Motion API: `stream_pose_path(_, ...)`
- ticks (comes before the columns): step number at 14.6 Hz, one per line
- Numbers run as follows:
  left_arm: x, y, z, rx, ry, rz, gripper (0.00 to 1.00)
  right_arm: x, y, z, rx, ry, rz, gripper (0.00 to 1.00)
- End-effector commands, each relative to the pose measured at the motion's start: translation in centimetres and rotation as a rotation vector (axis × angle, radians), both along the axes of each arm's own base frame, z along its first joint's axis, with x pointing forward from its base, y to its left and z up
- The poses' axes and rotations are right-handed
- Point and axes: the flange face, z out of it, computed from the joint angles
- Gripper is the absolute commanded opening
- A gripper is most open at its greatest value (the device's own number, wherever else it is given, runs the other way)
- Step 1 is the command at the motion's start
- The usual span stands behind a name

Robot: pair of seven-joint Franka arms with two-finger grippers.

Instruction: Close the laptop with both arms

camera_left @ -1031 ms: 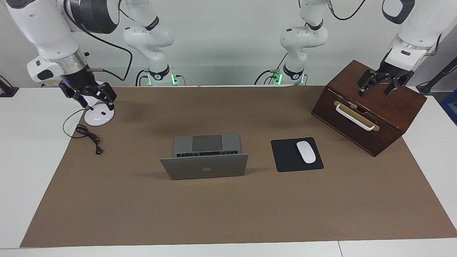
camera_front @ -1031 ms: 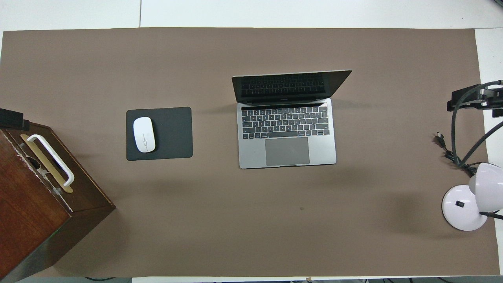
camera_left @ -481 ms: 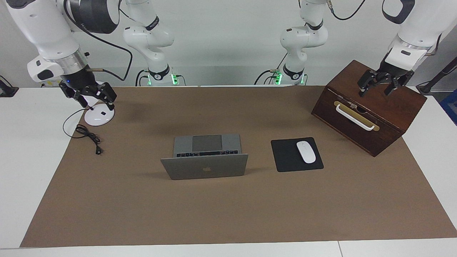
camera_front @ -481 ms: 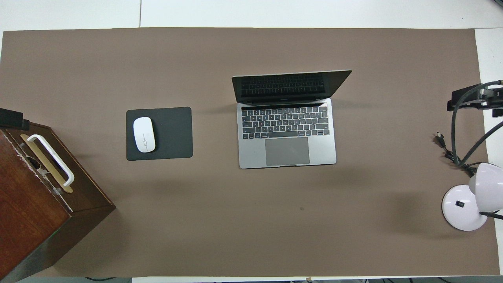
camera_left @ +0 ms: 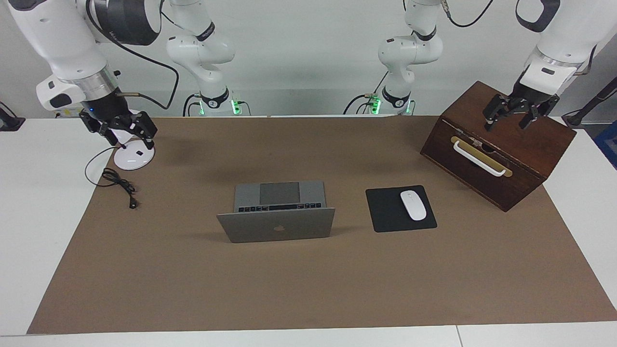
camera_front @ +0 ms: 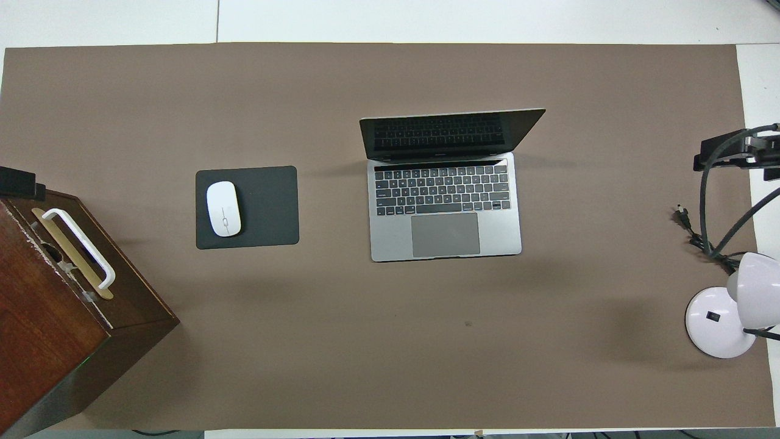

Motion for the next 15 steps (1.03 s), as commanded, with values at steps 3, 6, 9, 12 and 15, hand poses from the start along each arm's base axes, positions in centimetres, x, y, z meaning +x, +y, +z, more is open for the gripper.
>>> stream_pose_path(3, -0.3, 0.21, 0.12, 0.003, -0.014, 0.012, 1.0, -0.49, -0.12, 0.06, 0.015, -0.022, -0.006, 1.0)
stream_pose_path(6, -0.38, -0.12, 0.14, 0.004, -0.014, 0.001, 1.0, -0.43, -0.22, 0.06, 0.013, -0.024, -0.003, 1.0)
stream_pose_path(9, -0.42, -0.29, 0.15, 0.003, -0.014, 0.004, 1.0, -0.3, -0.32, 0.06, 0.012, -0.036, -0.006, 1.0)
stream_pose_path(12, -0.42, -0.29, 0.07, 0.003, -0.012, 0.004, 1.0, -0.45, -0.99, -0.03, 0.011, -0.027, -0.004, 1.0)
stream_pose_path(15, -0.41, -0.21, 0.16, 0.004, -0.015, 0.001, 1.0, -0.45, -1.0, 0.04, 0.011, -0.028, -0.003, 1.0)
